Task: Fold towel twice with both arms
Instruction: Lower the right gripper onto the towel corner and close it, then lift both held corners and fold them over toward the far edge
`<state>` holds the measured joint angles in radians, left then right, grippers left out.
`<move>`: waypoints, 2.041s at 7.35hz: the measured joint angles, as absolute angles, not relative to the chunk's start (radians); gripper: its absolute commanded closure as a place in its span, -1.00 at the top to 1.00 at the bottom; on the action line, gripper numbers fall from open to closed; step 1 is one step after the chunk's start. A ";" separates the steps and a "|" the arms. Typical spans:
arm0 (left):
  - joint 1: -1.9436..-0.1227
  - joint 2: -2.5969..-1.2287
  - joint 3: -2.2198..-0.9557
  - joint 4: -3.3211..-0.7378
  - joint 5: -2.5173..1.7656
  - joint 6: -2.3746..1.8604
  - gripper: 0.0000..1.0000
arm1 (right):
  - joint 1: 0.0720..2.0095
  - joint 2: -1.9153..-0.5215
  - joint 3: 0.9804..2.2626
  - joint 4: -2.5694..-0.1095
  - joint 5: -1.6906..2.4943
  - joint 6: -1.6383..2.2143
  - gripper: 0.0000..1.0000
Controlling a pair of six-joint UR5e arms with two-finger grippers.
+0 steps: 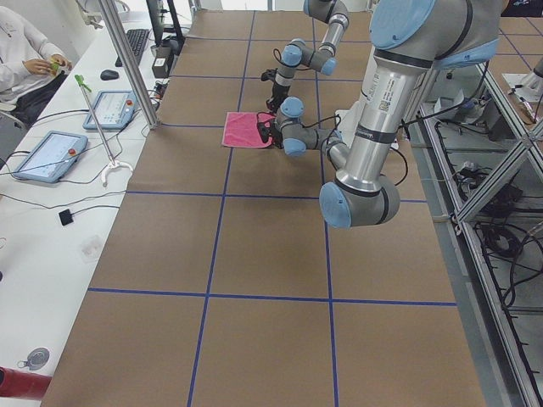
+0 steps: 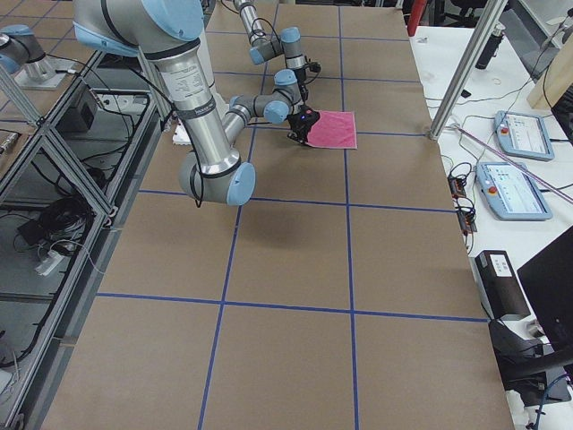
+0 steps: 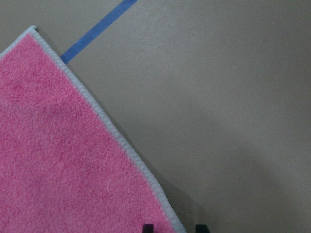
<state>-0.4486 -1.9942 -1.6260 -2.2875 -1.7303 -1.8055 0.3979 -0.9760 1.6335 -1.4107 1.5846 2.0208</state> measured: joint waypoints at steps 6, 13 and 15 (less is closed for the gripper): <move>-0.450 -1.994 -1.671 -2.284 -1.743 -1.801 -1.00 | 0.405 -1.007 1.735 -1.414 1.587 2.020 -0.79; -0.543 -1.999 -1.736 -2.252 -1.775 -1.801 -1.00 | 0.465 -1.029 1.829 -1.474 1.588 2.012 -0.80; -0.576 -2.051 -1.686 -2.241 -1.775 -1.801 -1.00 | 0.492 -1.013 1.784 -1.468 1.588 2.005 -0.79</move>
